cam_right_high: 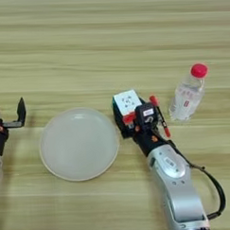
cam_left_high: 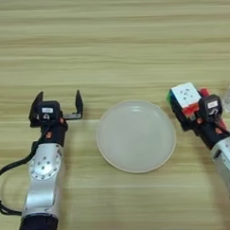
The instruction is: Move the objects on the table
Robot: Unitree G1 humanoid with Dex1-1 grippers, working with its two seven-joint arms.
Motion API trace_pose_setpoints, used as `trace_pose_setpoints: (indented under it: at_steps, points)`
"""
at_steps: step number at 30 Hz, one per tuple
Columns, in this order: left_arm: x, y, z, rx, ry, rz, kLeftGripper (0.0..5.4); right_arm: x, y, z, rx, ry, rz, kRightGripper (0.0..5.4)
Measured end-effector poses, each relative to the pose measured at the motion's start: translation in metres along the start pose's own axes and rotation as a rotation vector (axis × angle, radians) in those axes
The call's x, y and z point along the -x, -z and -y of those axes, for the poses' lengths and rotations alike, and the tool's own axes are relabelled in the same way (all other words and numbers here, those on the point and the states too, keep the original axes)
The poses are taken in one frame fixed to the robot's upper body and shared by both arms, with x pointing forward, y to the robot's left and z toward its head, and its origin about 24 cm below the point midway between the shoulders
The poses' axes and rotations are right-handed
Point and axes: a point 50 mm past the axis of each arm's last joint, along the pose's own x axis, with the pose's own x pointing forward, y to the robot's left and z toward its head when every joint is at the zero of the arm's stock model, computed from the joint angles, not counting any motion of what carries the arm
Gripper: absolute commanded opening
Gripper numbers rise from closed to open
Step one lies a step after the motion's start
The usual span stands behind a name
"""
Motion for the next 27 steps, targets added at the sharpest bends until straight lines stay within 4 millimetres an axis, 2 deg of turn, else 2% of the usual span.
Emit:
trace_pose_setpoints:
  at_steps: [19, 27]
  points:
    - [0.000, 0.000, 0.000, -0.002, 0.001, 0.000, 5.40, -0.003, 0.008, -0.033, -0.070, -0.175, -0.048, 3.32]
    - [0.000, 0.000, 0.001, -0.002, 0.001, 0.000, 5.40, -0.004, 0.022, -0.040, -0.096, -0.211, -0.111, 3.32]
